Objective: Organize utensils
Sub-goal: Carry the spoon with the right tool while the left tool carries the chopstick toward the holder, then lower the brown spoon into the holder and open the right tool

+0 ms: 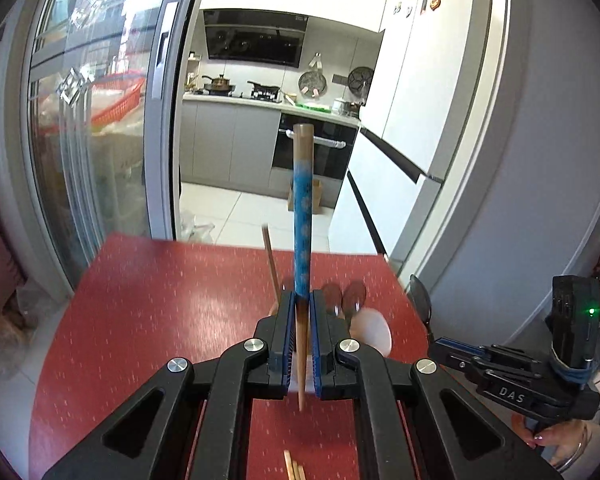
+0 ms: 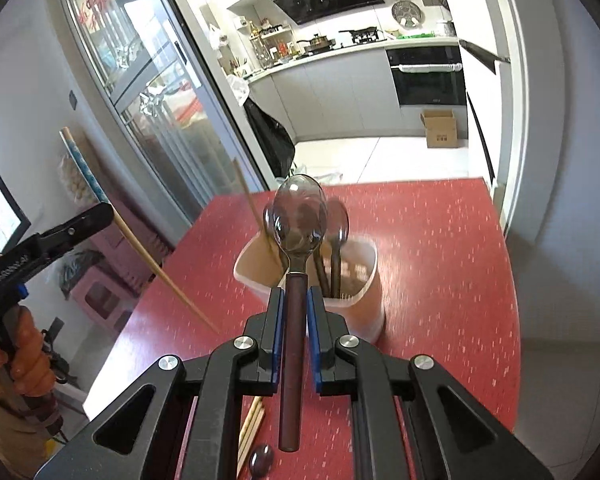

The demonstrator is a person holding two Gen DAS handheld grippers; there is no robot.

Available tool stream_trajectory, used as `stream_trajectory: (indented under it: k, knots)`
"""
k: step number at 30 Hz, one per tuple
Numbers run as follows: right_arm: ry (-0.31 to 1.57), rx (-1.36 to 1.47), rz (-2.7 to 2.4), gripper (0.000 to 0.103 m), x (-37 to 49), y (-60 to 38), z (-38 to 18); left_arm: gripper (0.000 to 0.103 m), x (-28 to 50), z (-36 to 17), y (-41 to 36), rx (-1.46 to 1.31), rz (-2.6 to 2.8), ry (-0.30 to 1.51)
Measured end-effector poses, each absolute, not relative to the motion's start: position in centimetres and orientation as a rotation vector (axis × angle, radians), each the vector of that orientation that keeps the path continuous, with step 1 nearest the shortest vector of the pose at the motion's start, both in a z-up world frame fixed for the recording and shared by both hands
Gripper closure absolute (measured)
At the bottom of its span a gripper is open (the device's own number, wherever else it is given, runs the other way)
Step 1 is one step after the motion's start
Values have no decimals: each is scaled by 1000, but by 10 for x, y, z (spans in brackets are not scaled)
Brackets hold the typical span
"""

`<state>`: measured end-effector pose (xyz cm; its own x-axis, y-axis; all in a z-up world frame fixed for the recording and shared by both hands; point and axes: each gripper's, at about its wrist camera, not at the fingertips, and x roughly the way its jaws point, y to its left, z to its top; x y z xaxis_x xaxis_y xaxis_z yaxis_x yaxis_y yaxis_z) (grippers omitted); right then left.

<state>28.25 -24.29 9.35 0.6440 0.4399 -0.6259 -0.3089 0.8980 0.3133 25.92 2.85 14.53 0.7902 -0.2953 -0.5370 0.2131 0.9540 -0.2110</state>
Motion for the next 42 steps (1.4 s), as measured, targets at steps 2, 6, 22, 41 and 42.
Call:
stream_trajectory:
  k: [2,6,22,41,42]
  knots:
    - [743,179,427,91,293,-240,98,67,270,151,27,-147,-283,596]
    - [699,163,418,91,317,-234,104,67,293,160,22,-158,-294,581]
    - [500,32,334,91,358,-203,71,67,312,60,63,-217,-130,773]
    - [442,-222,285,89,338,-172,11,0,264,-83,127,-285,172,1044]
    - [457,-236,293,88,337,-171,10,0,263,-87,131,-283,190,1058]
